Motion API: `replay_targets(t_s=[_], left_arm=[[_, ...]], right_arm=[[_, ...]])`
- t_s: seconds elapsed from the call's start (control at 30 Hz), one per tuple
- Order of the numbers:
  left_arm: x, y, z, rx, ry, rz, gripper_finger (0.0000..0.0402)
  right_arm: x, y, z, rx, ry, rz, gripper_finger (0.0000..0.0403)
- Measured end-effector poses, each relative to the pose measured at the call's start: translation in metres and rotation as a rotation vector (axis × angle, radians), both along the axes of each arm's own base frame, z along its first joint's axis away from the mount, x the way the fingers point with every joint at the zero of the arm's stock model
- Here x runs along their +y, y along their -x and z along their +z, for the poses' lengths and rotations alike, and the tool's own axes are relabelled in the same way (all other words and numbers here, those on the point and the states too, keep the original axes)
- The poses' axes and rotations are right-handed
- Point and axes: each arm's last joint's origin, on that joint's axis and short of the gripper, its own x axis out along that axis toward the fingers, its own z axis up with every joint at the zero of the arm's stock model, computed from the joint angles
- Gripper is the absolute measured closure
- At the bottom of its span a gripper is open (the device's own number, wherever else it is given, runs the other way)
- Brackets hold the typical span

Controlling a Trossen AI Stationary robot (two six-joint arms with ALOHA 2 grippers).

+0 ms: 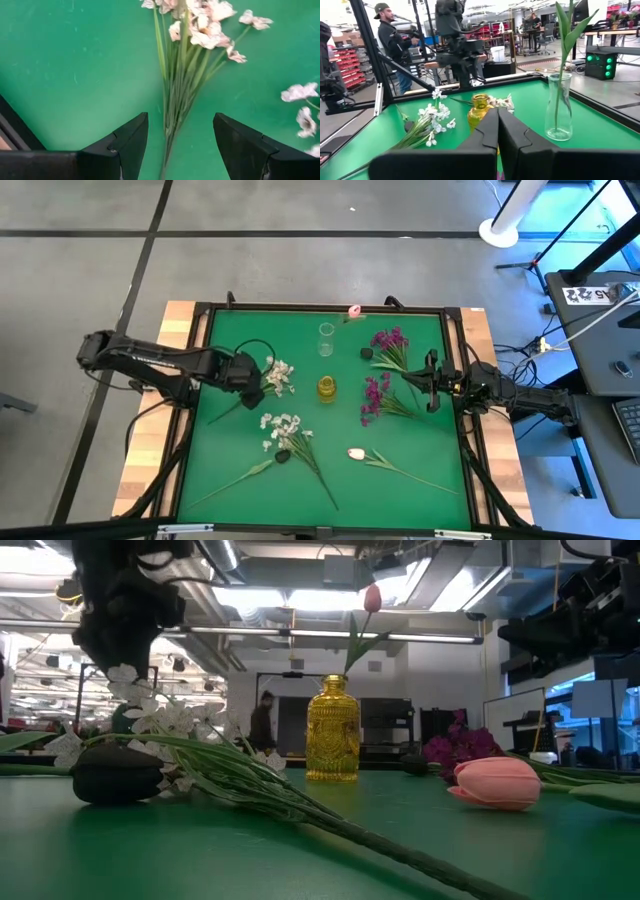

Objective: Sort flowers into vase by color
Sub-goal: Put the top white flowers into the transparent vase

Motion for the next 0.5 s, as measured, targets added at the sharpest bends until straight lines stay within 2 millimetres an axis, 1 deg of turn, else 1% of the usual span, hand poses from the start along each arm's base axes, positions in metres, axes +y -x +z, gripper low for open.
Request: replay_targets(t_s=[0.2, 0.37, 0.5], left_arm=[[0.008, -0.011, -0.017, 0.103, 0.083, -0.008, 0.0182], [0.009, -0.017, -0.032, 0.201, 0.11, -0.004, 0.0182], [0.009, -0.023, -0.044, 0.269, 0.115, -0.04, 0.0182]], right_arm=[[0.0, 0.0, 0.0, 0.001, 0.0, 0.0, 0.0402], [0.0, 0.0, -0.001, 0.006, 0.0, 0.0, 0.0402], [0.0, 0.0, -0.001, 0.006, 0.001, 0.001, 0.0402]])
